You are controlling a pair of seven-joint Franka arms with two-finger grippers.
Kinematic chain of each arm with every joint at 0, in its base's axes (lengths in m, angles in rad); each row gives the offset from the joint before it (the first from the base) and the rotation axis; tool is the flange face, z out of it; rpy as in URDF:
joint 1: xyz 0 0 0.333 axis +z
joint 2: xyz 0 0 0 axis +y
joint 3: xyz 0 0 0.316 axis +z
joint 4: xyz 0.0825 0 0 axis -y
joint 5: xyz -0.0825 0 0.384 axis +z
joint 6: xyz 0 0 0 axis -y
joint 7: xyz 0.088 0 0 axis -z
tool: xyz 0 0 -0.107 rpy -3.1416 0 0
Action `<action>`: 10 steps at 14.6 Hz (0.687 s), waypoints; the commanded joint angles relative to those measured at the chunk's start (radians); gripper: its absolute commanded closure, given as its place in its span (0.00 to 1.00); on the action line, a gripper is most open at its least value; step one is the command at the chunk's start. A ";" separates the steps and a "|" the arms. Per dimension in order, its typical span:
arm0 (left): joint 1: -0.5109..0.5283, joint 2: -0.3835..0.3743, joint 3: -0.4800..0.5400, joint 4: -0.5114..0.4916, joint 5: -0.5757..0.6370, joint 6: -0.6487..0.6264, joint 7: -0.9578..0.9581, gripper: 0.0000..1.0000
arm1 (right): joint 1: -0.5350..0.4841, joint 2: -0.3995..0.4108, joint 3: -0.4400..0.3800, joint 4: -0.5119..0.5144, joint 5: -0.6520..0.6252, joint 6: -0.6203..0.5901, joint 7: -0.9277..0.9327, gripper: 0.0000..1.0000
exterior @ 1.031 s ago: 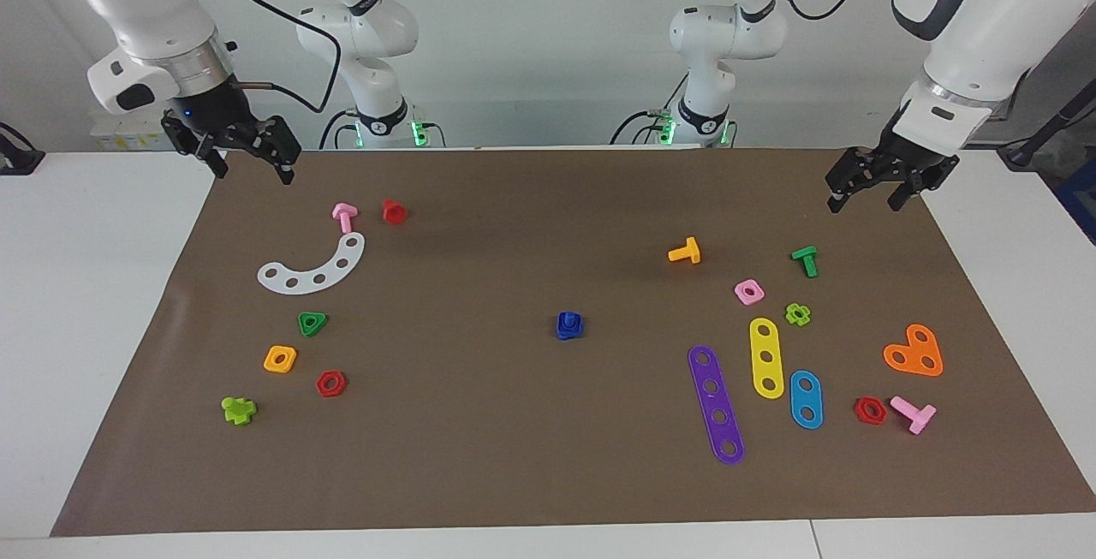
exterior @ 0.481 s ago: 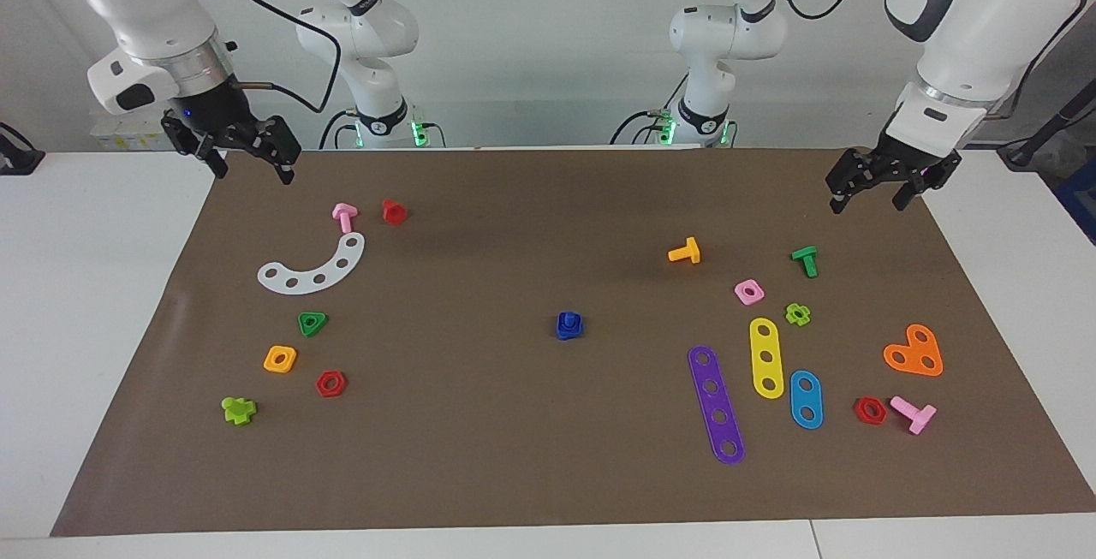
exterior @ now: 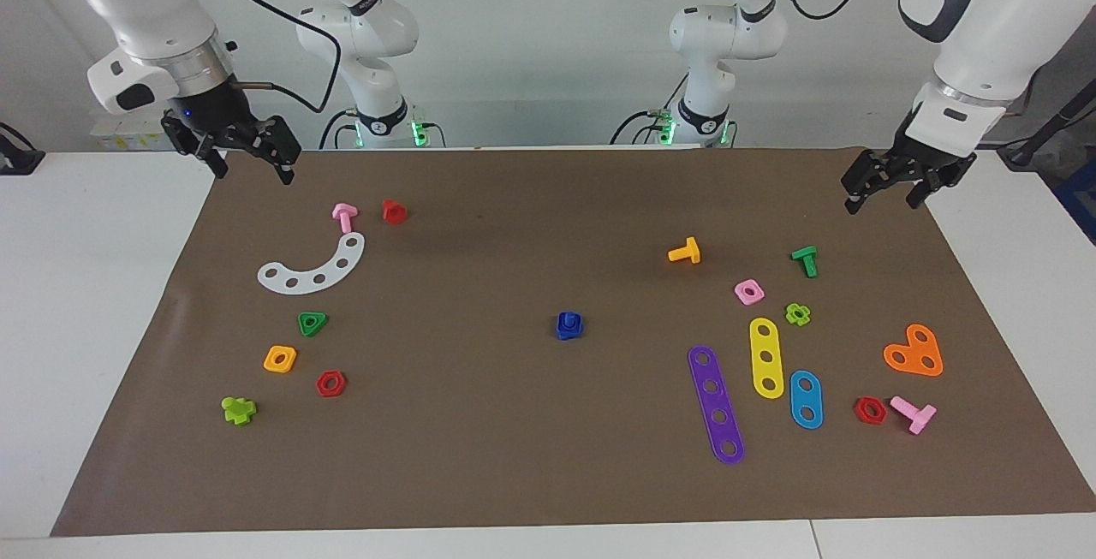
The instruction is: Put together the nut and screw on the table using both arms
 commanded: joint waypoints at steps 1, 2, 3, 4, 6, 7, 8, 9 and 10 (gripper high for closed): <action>0.027 -0.043 -0.005 -0.055 0.023 0.016 -0.003 0.00 | -0.008 -0.025 0.006 -0.028 0.017 0.009 0.010 0.00; 0.027 -0.043 -0.005 -0.055 0.023 0.013 -0.003 0.00 | -0.008 -0.025 0.006 -0.028 0.017 0.009 0.008 0.00; 0.027 -0.043 -0.005 -0.055 0.023 0.016 -0.003 0.00 | -0.008 -0.025 0.006 -0.028 0.017 0.009 0.010 0.00; 0.025 -0.043 -0.005 -0.055 0.023 0.016 -0.003 0.00 | -0.008 -0.025 0.006 -0.028 0.017 0.009 0.008 0.00; 0.024 -0.043 -0.007 -0.053 0.023 0.017 -0.004 0.00 | -0.008 -0.025 0.006 -0.028 0.017 0.009 0.010 0.00; 0.019 -0.043 -0.007 -0.055 0.023 0.017 -0.004 0.00 | -0.008 -0.025 0.006 -0.028 0.017 0.009 0.008 0.00; 0.015 -0.043 -0.007 -0.053 0.023 0.025 -0.006 0.00 | -0.008 -0.025 0.006 -0.028 0.017 0.009 0.008 0.00; 0.010 -0.043 -0.007 -0.053 0.023 0.028 -0.004 0.00 | -0.008 -0.025 0.006 -0.028 0.017 0.009 0.008 0.00; 0.010 -0.043 -0.010 -0.053 0.023 0.028 0.003 0.00 | -0.008 -0.025 0.006 -0.028 0.017 0.009 0.010 0.00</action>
